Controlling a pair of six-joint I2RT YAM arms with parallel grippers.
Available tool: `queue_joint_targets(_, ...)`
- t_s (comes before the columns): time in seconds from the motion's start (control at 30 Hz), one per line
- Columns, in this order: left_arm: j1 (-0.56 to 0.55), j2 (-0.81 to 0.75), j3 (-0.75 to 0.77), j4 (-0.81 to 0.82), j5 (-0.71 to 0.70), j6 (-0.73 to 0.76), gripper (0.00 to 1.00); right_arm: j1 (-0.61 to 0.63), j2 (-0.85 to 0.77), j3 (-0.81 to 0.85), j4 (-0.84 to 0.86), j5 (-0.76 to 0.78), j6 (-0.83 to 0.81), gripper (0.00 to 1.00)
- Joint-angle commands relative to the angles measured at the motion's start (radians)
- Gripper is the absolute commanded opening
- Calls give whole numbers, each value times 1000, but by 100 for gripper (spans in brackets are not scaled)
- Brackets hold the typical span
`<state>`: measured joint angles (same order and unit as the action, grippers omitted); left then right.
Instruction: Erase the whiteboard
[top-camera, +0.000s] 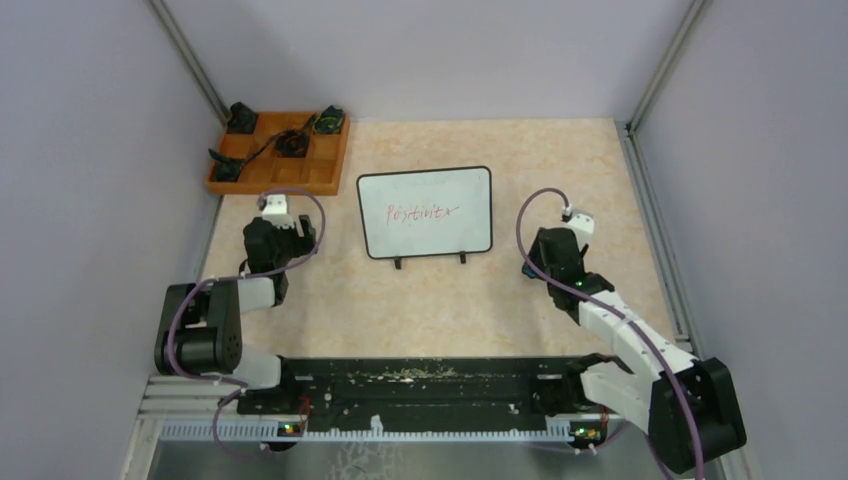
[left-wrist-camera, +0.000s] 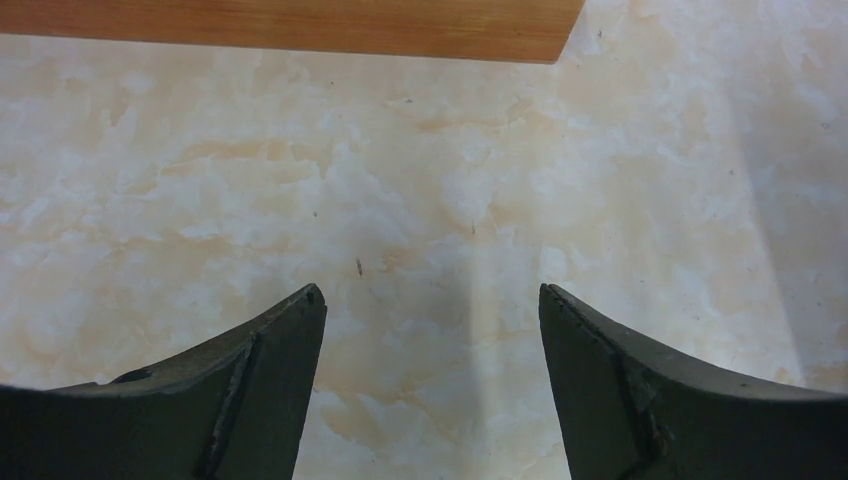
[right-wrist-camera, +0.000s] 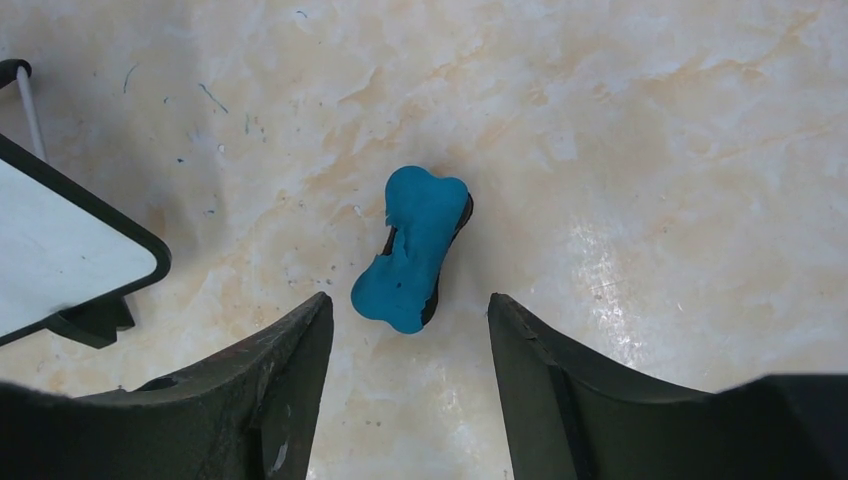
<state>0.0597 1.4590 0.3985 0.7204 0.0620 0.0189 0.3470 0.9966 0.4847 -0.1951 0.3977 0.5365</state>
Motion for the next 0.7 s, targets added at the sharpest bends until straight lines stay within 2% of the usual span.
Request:
queue_joint_targets(0.0, 3, 13, 32, -1, -8, -10, 84, 7, 8, 68, 2, 20, 36, 59)
queue_joint_targets(0.67, 4, 23, 47, -18, -19, -15, 84, 6, 222, 301, -197, 95, 93, 59)
